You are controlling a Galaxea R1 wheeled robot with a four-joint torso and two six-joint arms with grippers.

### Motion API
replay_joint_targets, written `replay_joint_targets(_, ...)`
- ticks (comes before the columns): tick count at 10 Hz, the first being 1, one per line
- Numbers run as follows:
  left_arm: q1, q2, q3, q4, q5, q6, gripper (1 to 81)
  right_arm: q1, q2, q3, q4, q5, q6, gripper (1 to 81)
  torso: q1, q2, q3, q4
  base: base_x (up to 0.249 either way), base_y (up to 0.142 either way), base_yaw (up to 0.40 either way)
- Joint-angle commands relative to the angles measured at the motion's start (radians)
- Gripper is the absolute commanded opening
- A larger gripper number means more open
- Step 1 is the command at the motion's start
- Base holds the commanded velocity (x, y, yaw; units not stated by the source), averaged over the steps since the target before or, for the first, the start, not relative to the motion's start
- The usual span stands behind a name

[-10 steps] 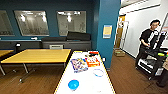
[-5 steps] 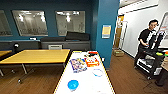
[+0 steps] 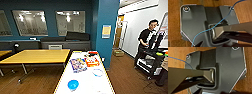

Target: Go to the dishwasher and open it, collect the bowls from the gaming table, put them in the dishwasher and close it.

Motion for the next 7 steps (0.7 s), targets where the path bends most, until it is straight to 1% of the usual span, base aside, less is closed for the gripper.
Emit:
replay_joint_targets(1,-0.042,0.001,0.004,-0.003,0.044,0.002,81.1,0.046,0.0,0.004,-0.002,-0.05,-0.003,81.1,0.0,0.0,0.0,0.0,0.0,0.107,0.0)
replay_joint_targets(3,-0.042,0.001,0.004,-0.003,0.044,0.002,81.1,0.043,0.0,0.003,-0.002,-0.05,-0.004,81.1,0.0,0.0,0.0,0.0,0.0,0.133,0.0)
replay_joint_targets(7,-0.042,-0.001,0.004,-0.003,0.044,0.002,81.1,0.041,0.0,0.001,-0.004,-0.05,-0.003,81.1,0.0,0.0,0.0,0.0,0.0,0.152,0.0)
